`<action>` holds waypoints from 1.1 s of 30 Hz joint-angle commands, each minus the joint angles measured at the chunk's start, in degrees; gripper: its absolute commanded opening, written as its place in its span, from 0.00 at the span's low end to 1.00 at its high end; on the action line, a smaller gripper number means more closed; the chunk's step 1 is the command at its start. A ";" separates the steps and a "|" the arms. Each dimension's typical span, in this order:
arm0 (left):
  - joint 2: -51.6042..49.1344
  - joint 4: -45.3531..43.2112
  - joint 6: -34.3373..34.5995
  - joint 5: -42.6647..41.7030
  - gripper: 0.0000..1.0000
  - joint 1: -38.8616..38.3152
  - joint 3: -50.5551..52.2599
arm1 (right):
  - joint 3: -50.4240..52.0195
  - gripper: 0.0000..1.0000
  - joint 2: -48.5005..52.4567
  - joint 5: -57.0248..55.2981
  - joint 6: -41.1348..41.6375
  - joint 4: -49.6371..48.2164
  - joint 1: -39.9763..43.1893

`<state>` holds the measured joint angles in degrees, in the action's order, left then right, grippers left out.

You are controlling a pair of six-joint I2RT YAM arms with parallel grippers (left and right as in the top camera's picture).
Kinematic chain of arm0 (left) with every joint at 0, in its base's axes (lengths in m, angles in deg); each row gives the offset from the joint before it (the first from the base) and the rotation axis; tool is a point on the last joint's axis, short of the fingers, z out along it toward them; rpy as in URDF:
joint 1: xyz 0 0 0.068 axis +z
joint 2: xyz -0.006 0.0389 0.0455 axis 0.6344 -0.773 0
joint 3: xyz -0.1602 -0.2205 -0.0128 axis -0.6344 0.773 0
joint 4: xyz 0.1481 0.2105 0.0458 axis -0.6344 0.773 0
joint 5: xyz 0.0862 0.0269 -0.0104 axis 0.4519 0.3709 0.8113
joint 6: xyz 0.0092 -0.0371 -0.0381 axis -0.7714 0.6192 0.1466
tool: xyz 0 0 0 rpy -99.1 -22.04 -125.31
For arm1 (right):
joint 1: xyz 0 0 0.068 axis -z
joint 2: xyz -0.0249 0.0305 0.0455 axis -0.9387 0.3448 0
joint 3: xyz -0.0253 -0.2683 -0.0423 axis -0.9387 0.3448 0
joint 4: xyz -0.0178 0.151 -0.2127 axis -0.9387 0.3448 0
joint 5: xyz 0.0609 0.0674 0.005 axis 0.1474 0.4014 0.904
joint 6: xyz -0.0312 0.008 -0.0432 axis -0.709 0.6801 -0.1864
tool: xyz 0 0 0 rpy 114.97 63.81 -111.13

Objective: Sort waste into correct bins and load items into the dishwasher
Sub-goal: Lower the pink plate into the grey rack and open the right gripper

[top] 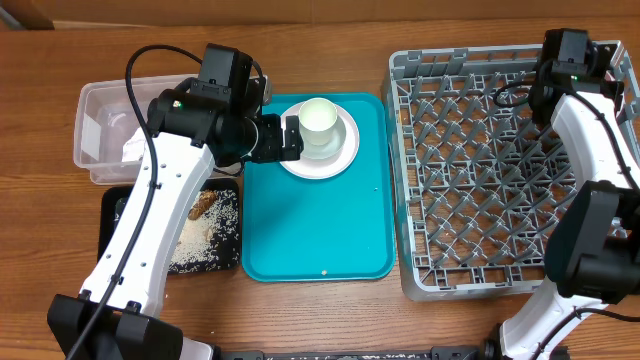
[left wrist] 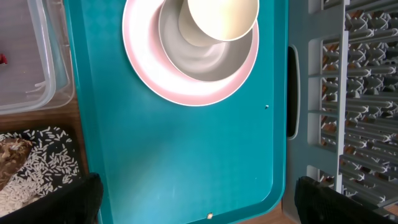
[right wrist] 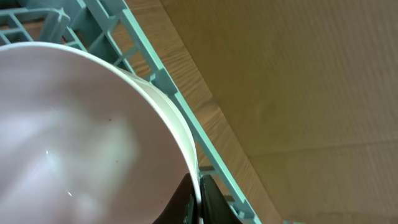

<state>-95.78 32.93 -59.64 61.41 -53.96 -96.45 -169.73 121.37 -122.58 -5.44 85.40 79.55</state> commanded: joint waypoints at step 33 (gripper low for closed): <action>1.22 0.13 -1.05 0.74 1.00 0.00 -0.85 | -0.70 0.04 2.89 -1.92 -45.05 -21.81 -2.49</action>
<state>-95.78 32.93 -59.64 61.43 -53.96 -96.45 -169.82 123.95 -124.43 -48.56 63.93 77.23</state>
